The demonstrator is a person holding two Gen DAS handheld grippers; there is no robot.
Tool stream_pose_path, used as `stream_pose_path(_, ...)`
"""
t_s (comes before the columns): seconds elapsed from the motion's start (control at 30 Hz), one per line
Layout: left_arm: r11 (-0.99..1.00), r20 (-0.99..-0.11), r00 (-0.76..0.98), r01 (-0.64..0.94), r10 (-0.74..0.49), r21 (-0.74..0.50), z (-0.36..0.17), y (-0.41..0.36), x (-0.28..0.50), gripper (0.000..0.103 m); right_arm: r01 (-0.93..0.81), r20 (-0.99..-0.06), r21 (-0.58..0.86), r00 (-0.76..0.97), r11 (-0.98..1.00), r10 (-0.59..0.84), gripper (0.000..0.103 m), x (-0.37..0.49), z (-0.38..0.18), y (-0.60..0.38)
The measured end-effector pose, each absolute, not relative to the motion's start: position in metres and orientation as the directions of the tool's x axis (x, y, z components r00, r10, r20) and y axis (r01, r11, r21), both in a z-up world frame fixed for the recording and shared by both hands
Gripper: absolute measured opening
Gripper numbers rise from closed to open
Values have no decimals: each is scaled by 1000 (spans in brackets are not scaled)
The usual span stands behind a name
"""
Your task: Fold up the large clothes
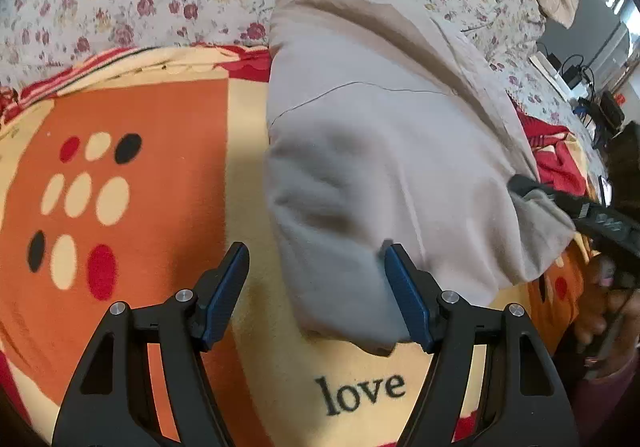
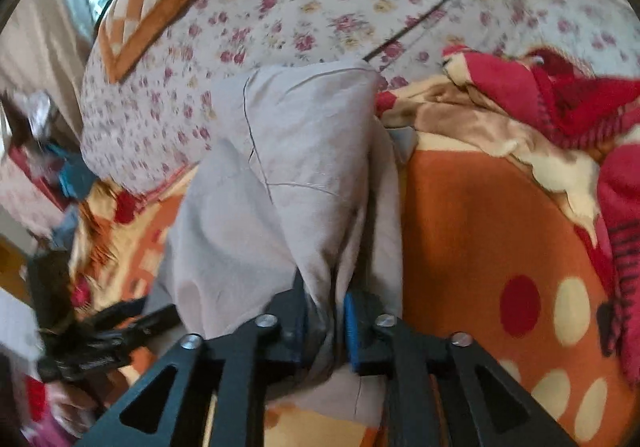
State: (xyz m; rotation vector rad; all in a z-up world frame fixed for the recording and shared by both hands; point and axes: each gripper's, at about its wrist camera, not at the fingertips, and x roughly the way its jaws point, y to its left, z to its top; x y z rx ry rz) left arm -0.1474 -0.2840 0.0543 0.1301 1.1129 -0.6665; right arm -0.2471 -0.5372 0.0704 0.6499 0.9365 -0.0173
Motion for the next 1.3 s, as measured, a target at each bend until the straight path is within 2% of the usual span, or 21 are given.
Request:
stream_pose_path(0.1, 793, -849, 309, 579, -428, -189, 68, -284, -154, 70, 249, -719, 539, 634, 804, 286, 33, -258, 90, -533)
stream_pose_path(0.17, 790, -832, 328, 582, -448, -196, 75, -284, -155, 70, 228, -705, 553, 640, 801, 305, 63, -263, 98, -524)
stream_pose_path(0.27, 789, -838, 312, 579, -447, -206, 70, -291, -152, 70, 219, -699, 589, 620, 778, 355, 64, -258, 92, -514)
stream_pose_path(0.3, 790, -847, 304, 580, -436, -199, 64, -294, -153, 70, 217, -699, 598, 612, 771, 370, 63, -257, 88, -511)
stream_pose_path(0.33, 790, -854, 299, 583, -425, -189, 60, -296, -154, 70, 213, -701, 598, 606, 772, 376, 48, -256, 85, -508)
stream_pose_path(0.37, 788, -862, 292, 588, -414, -180, 54, -298, -156, 70, 199, -713, 572, 600, 796, 362, 27, -256, 84, -503)
stream_pose_path(0.53, 787, -857, 217, 544, -467, -291, 33, -289, -152, 72, 294, -829, 364, 534, 884, 163, 2, -272, 64, -512)
stream_pose_path(0.6, 792, -855, 208, 525, -475, -313, 38, -288, -149, 72, 325, -846, 355, 510, 877, 154, 2, -276, 50, -520)
stream_pose_path(0.63, 795, -848, 223, 520, -480, -313, 45, -288, -149, 72, 322, -830, 394, 527, 861, 183, 2, -279, 50, -524)
stream_pose_path(0.83, 793, -812, 290, 527, -506, -306, 71, -290, -142, 72, 314, -764, 476, 611, 821, 209, 4, -285, 80, -542)
stream_pose_path(0.9, 806, -813, 298, 504, -501, -311, 70, -291, -133, 72, 318, -763, 490, 607, 811, 223, 9, -283, 79, -540)
stream_pose_path(0.97, 817, -814, 307, 484, -494, -314, 69, -293, -125, 72, 326, -758, 515, 605, 793, 244, 26, -282, 75, -536)
stream_pose_path(1.03, 826, -818, 315, 475, -481, -302, 69, -297, -119, 72, 330, -754, 528, 606, 782, 254, 38, -283, 74, -535)
stream_pose_path(1.2, 841, -821, 330, 454, -465, -294, 73, -312, -92, 72, 330, -700, 549, 683, 768, 207, 48, -271, 96, -548)
stream_pose_path(1.23, 844, -823, 329, 446, -463, -297, 73, -316, -85, 72, 323, -687, 560, 696, 763, 210, 53, -263, 99, -551)
stream_pose_path(1.27, 847, -825, 329, 441, -460, -296, 73, -321, -79, 72, 316, -680, 568, 700, 760, 217, 64, -252, 99, -553)
stream_pose_path(1.3, 850, -827, 329, 438, -455, -293, 73, -324, -74, 72, 313, -679, 574, 699, 757, 225, 71, -243, 99, -554)
